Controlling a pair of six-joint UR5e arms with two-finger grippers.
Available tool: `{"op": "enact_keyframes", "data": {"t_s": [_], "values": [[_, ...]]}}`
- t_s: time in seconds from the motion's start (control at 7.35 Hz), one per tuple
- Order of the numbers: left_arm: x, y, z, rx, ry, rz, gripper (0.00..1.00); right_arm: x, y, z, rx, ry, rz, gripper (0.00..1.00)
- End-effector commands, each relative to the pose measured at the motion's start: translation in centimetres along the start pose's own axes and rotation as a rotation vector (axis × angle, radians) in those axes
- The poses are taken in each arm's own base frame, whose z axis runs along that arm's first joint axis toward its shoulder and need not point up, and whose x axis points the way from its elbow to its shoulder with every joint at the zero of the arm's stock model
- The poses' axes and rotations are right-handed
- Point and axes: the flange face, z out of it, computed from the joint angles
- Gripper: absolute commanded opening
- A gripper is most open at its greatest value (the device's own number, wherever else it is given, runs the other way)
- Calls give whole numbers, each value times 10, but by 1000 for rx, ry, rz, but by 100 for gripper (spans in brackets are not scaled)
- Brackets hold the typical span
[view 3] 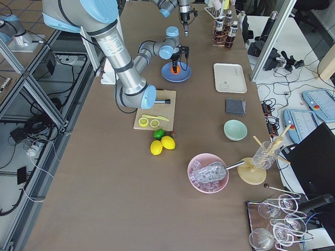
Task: Pick orange to plate
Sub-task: 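Carry the orange with the right gripper toward the blue plate while the left arm withdraws, then lower the orange onto the blue plate and open the right gripper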
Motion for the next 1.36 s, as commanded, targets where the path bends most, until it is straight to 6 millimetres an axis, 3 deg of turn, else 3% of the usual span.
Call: {"op": "enact_keyframes", "data": {"t_s": [0.0, 0.14, 0.27, 0.41, 0.54, 0.68, 0.82, 0.95, 1.22], "values": [[-1, 1, 0, 0, 1, 1, 95, 0, 5, 10, -5, 17, -3, 0], [0, 1, 0, -1, 3, 2, 95, 0, 6, 12, -6, 18, -5, 41], [1, 0, -2, 2, 5, 3, 95, -1, 10, 14, -4, 22, -11, 57], [2, 1, -2, 2, 7, 2, 95, -2, 12, 14, 0, 20, -13, 58], [1, 0, -2, 3, 5, 2, 95, -2, 12, 14, 0, 20, -13, 72], [2, 1, -2, 2, 7, 2, 95, -3, 12, 13, 1, 19, -15, 74], [1, 1, -2, 1, 6, 0, 96, -3, 12, 13, 1, 19, -12, 93], [3, 0, -3, 2, 8, -3, 96, -3, 12, 13, 2, 16, -13, 99], [-1, -9, -12, 12, 7, -12, 96, -2, 4, 3, 11, 3, -15, 99]]}}
